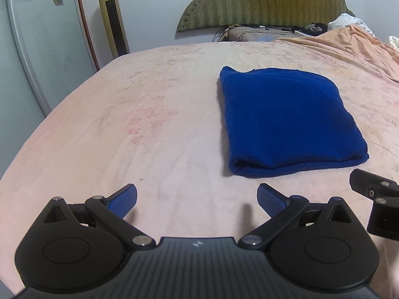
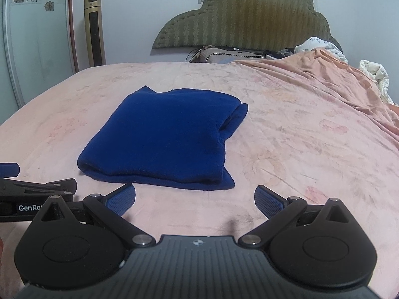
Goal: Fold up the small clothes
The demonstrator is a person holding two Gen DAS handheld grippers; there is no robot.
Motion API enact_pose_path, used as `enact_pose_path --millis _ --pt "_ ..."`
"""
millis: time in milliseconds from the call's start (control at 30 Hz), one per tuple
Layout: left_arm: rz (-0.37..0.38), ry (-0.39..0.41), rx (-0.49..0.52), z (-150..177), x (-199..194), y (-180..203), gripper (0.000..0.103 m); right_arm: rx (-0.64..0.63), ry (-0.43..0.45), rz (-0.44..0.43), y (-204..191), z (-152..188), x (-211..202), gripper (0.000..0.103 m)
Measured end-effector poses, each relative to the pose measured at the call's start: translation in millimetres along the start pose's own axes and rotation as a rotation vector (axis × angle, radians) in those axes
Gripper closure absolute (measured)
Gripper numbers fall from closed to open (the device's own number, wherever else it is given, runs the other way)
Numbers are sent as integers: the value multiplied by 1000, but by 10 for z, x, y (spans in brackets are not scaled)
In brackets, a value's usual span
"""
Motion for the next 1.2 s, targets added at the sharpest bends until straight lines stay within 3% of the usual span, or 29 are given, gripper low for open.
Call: enact_pose_path --millis 1200 --pt "14 -24 -7 -16 44 3 0 8 -6 -27 -15 -9 33 0"
Point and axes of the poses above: each gripper's, at about its wrist camera, not at the fingertips, and x roughly the way its jaws point, y to its right, z to its underside, the point moved 6 cm from there along x, roughly the way its jaws point
